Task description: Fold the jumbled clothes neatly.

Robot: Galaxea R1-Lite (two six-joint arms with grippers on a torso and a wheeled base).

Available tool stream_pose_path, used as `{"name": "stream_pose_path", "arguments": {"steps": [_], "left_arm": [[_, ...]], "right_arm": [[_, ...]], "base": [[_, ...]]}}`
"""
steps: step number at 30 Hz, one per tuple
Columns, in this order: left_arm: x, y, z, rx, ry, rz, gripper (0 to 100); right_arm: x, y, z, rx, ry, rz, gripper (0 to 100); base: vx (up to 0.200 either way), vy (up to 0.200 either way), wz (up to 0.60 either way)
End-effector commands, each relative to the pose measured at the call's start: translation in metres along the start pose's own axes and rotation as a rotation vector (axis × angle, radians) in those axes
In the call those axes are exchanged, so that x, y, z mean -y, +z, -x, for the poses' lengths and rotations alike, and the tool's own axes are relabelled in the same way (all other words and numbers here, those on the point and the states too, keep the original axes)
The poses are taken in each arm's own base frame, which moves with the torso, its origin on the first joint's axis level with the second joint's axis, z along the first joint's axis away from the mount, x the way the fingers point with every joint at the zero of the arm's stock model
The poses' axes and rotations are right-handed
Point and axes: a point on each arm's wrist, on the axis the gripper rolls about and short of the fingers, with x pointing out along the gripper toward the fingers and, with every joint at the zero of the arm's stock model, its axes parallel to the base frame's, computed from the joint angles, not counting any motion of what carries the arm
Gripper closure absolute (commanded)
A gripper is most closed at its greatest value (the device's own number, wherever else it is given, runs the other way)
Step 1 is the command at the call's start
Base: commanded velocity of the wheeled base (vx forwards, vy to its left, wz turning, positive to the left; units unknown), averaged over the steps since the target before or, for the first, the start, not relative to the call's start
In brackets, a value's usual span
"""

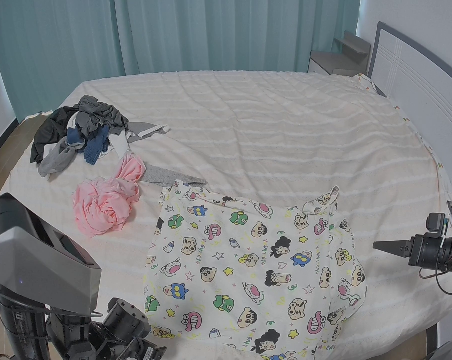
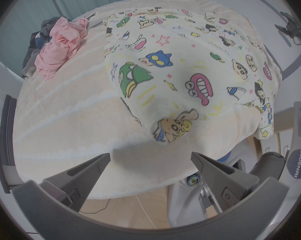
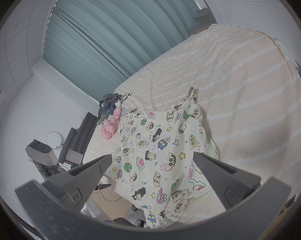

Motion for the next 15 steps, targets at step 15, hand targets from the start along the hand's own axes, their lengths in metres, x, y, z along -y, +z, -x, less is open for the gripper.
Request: {"name": "stream_pose_path", "arguments": {"steps": [15], "left_arm": [[0.004,0.008,-0.016,0.093,0.031,0.026,0]], "right_arm": [[0.000,0.001,0.000,0.002,0.000,0.001,0]], "base": [[0.000,0.000,0.00]]}}
